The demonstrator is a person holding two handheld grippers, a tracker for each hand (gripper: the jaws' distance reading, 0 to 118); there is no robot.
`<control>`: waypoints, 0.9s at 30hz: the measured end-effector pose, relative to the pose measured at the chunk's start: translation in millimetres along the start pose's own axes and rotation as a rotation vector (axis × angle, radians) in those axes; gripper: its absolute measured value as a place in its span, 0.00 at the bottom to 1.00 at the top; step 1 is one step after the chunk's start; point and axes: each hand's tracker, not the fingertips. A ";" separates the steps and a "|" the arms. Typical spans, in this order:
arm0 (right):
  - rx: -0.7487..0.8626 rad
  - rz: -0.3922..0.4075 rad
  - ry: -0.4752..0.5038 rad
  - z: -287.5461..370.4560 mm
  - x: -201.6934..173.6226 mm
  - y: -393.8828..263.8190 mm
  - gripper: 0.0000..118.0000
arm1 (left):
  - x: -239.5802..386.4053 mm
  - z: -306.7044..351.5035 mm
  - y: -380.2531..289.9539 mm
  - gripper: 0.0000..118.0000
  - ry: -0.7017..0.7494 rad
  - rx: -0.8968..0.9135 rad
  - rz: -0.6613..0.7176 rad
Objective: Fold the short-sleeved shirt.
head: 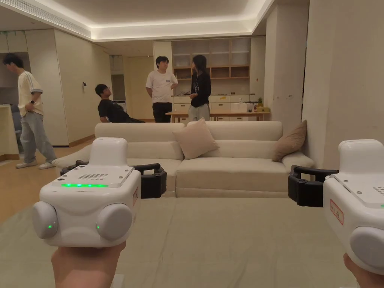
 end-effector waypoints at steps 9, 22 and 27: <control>-0.484 -0.003 0.049 -144.5 -27.4 -164.6 1.00 | 18.9 -157.4 -154.6 1.00 -0.068 -0.450 0.073; -0.973 0.068 0.052 -231.1 -63.3 -402.0 1.00 | 69.7 -249.2 -403.1 1.00 -0.009 -0.935 0.007; -0.917 -0.078 0.055 -222.6 -49.6 -409.5 1.00 | 66.6 -246.4 -406.8 0.99 -0.024 -0.859 0.094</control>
